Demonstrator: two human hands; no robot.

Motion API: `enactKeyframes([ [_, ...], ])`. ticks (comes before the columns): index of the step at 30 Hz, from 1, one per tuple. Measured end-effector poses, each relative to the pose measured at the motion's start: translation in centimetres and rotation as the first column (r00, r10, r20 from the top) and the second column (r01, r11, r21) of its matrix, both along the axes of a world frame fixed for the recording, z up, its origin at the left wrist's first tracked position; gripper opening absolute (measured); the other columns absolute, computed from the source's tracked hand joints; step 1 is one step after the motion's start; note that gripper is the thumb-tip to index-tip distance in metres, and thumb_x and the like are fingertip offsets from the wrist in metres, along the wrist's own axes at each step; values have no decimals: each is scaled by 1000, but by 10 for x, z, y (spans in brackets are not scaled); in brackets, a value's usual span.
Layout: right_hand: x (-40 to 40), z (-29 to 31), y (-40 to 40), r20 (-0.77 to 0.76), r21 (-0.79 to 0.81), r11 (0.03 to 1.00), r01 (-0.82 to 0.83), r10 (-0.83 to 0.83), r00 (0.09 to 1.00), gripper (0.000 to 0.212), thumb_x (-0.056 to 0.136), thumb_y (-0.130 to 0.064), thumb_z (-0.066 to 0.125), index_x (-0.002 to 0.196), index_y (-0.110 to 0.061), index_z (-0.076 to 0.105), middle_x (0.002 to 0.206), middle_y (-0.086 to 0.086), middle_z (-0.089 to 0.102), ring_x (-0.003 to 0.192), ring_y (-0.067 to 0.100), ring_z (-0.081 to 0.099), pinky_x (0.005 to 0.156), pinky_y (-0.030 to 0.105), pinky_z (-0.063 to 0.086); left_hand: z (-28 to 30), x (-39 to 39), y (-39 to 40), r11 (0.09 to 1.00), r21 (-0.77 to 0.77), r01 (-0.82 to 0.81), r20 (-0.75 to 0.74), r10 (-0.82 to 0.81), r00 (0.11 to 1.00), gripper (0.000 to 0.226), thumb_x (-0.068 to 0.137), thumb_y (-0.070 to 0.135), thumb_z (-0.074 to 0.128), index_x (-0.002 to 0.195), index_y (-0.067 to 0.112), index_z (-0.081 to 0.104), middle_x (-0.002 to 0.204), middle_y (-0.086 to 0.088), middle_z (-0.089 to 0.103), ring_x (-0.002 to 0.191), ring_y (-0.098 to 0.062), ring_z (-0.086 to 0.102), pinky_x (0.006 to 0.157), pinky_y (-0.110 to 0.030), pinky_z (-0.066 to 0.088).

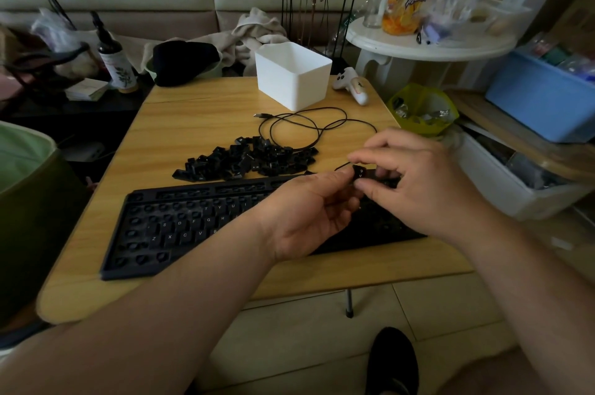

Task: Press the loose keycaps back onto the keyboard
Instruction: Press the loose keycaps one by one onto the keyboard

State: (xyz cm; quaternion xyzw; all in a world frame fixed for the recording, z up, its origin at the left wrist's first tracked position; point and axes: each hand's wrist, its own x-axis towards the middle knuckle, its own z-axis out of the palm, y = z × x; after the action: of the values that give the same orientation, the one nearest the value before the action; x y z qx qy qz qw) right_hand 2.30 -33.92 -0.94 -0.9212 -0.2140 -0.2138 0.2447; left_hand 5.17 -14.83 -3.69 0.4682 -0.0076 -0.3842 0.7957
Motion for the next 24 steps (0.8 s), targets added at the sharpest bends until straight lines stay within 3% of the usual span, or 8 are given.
enactKeyframes([
  [5, 1, 1, 6, -114, 72, 997, -31, 40, 993, 39, 81, -17, 86, 115, -32, 77, 106, -17, 64, 81, 10, 62, 68, 32, 55, -2, 0, 1, 993, 108, -55, 153, 38, 988, 30, 108, 35, 52, 97, 15, 72, 84, 0, 67, 71, -9, 57, 68, -24, 47],
  [11, 5, -3, 14, -149, 262, 965, -4, 45, 988, 50, 80, -9, 86, 114, -42, 71, 99, -13, 65, 81, 12, 65, 66, 17, 53, 0, -1, 2, 989, 120, -81, 262, 47, 964, 33, 111, 35, 41, 107, 14, 67, 85, -1, 63, 70, -10, 57, 67, -24, 48],
  [14, 6, -7, 20, -106, 259, 965, 43, -16, 994, 47, 80, -9, 86, 113, -39, 73, 97, -12, 64, 76, 13, 63, 64, 20, 54, 2, -1, 3, 993, 105, -56, 272, 26, 962, 33, 113, 32, 37, 119, 15, 65, 88, -1, 66, 72, -11, 59, 67, -26, 49],
  [19, 6, -7, 27, -22, 209, 974, 87, -84, 996, 32, 79, -11, 86, 104, -31, 79, 94, -10, 64, 72, 10, 61, 63, 13, 49, 4, 1, 7, 997, 49, -54, 235, 41, 971, 30, 112, 28, 41, 118, 11, 65, 89, -4, 68, 73, -14, 61, 66, -27, 49],
  [22, 5, -4, 29, -72, 173, 981, 92, -81, 994, 30, 78, -18, 89, 103, -31, 79, 94, -12, 64, 77, 7, 60, 66, 17, 51, 3, 4, 11, 992, 107, -72, 289, 38, 957, 31, 113, 26, 39, 113, 11, 66, 86, -2, 69, 73, -14, 60, 68, -28, 49],
  [24, 7, -2, 30, -102, 136, 986, 92, -79, 992, 31, 78, -21, 89, 105, -32, 79, 95, -14, 65, 77, 5, 62, 69, 26, 56, 3, 6, 17, 976, 197, -89, 382, 7, 924, 32, 113, 28, 39, 111, 12, 66, 87, -1, 69, 75, -13, 60, 68, -27, 50],
])
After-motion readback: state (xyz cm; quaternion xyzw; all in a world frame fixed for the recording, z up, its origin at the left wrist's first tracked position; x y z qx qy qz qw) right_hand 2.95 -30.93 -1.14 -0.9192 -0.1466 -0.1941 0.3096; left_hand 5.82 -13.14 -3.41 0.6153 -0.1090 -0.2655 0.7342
